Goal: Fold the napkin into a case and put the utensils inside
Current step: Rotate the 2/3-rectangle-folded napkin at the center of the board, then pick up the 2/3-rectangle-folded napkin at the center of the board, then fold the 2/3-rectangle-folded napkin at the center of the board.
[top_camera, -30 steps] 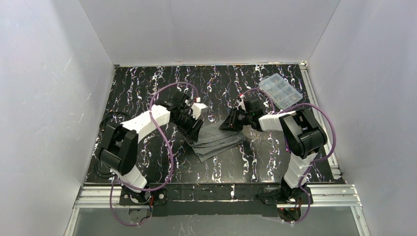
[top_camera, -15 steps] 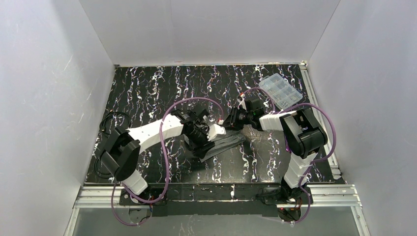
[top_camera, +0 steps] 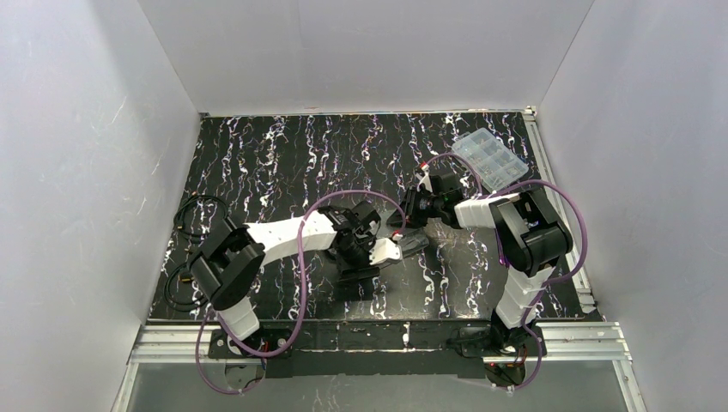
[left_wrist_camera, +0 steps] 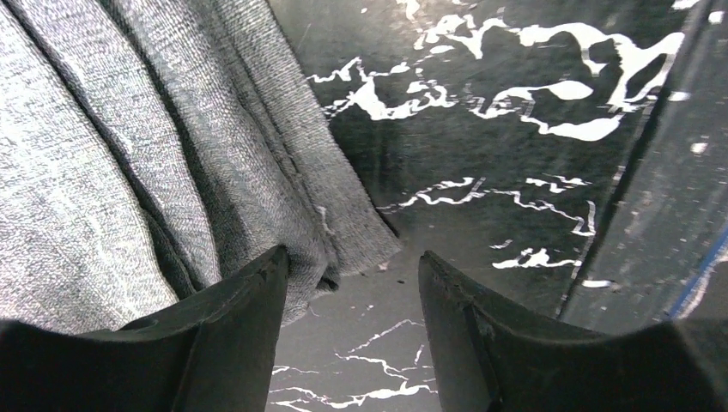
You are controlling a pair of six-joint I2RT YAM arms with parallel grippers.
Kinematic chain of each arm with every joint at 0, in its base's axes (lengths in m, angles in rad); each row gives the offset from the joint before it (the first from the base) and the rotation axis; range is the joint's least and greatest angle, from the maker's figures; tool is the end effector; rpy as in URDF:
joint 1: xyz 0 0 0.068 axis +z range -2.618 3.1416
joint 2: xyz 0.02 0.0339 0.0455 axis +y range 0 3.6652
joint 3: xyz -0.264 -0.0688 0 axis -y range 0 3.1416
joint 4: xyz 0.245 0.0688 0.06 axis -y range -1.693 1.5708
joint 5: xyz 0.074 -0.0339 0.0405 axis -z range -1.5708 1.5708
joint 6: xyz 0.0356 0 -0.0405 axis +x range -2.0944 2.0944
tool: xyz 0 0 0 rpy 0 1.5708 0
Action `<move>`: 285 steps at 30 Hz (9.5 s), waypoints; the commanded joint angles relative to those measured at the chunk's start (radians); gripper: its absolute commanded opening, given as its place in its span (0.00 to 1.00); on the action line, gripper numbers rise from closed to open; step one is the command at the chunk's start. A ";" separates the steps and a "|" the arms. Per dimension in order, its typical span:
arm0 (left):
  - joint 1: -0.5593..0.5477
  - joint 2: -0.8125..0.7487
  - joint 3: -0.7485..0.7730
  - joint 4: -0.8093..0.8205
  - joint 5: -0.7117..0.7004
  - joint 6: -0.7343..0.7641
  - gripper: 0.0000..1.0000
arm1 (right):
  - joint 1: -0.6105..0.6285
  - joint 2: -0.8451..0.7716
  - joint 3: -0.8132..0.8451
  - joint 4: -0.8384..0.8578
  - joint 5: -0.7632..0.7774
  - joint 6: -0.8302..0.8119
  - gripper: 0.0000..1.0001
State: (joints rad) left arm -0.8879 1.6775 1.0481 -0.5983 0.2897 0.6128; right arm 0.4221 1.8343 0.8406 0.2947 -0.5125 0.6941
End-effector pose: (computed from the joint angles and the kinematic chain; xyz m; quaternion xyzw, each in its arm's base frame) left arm 0.1927 -0.2530 0.1785 0.6829 0.6964 -0.1640 0.1478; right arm 0.3150 0.1606 0.1282 0.0129 0.8833 0.4112 0.2248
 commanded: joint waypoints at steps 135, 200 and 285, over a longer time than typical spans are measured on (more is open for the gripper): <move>0.303 0.077 0.180 -0.410 0.447 0.458 0.00 | 0.802 -0.021 -0.377 1.022 0.629 -0.954 0.41; 0.327 0.012 -0.005 0.143 -0.020 -0.074 0.20 | 0.552 0.112 -0.337 1.044 0.267 -0.346 0.01; 0.382 -0.087 0.048 0.033 0.256 -0.178 0.00 | 0.385 0.149 0.149 -0.160 0.221 0.097 0.01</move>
State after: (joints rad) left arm -0.5053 1.6413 1.1076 -0.5179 0.4366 0.4335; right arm 0.8135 1.9263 1.0008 0.2161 -0.3706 0.8078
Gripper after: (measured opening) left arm 0.012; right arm 0.118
